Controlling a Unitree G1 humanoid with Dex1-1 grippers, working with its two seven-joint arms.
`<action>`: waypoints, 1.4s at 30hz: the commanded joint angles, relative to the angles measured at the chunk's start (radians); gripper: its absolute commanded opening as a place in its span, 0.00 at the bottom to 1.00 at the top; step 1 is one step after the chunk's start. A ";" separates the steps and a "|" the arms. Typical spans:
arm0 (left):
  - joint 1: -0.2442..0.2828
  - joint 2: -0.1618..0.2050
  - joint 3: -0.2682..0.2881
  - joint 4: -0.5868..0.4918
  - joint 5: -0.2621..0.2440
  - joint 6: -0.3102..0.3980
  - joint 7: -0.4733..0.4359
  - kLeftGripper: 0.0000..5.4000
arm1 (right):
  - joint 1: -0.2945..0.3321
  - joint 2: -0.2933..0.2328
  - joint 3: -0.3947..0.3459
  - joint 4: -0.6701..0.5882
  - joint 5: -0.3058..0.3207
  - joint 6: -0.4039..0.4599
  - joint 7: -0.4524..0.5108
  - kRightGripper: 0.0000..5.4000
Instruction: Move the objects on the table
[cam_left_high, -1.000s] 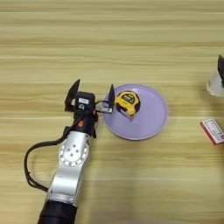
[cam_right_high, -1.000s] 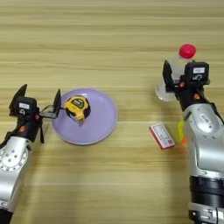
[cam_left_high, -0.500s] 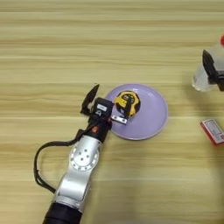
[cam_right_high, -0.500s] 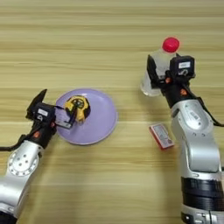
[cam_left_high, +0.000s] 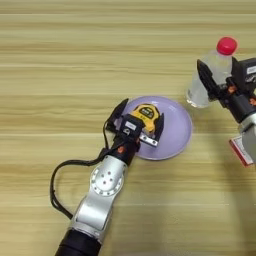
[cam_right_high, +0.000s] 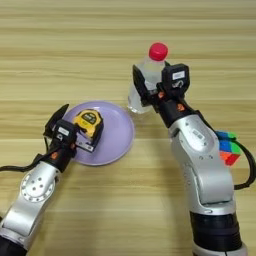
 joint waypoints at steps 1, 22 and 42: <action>-0.016 -0.002 -0.001 0.002 -0.007 -0.003 -0.015 1.00 | -0.038 0.017 0.041 -0.052 0.010 0.033 0.006 0.57; 0.014 0.018 -0.109 -0.146 0.023 0.019 -0.092 1.00 | -0.077 0.107 0.223 0.021 -0.035 0.022 0.034 0.57; 0.004 0.021 -0.064 -0.149 0.010 0.024 -0.065 1.00 | 0.017 0.088 0.273 -0.074 -0.014 0.085 0.073 0.57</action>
